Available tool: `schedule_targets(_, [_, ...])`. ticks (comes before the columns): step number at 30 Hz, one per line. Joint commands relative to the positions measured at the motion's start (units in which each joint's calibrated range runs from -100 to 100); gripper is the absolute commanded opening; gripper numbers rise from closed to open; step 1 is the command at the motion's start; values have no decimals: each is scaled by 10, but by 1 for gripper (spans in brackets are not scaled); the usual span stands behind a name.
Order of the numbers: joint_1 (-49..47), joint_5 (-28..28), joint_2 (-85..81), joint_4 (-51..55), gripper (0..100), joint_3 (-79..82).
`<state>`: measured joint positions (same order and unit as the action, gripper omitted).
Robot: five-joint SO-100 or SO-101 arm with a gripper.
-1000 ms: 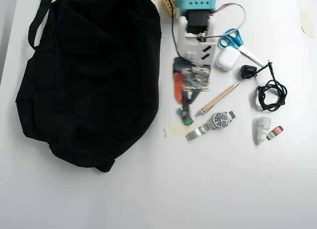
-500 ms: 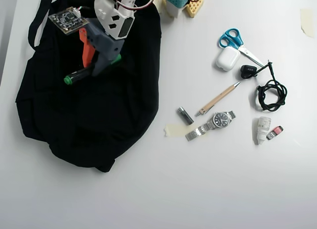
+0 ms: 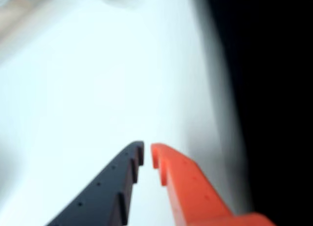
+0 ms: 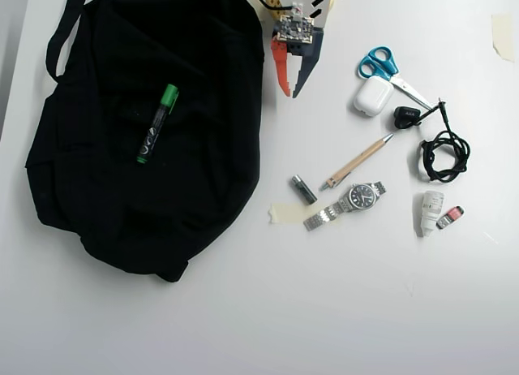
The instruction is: Put the whiteboard marker into the black bag
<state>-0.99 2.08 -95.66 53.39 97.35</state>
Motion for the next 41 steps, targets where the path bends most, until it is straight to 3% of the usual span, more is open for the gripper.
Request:
schedule_targets(1, [-54,8,-37,166,2,18])
schedule_targets(10, [-59,47,-36,188,2,18])
schedule_targets(41, [-63,46,-36,188,2,18])
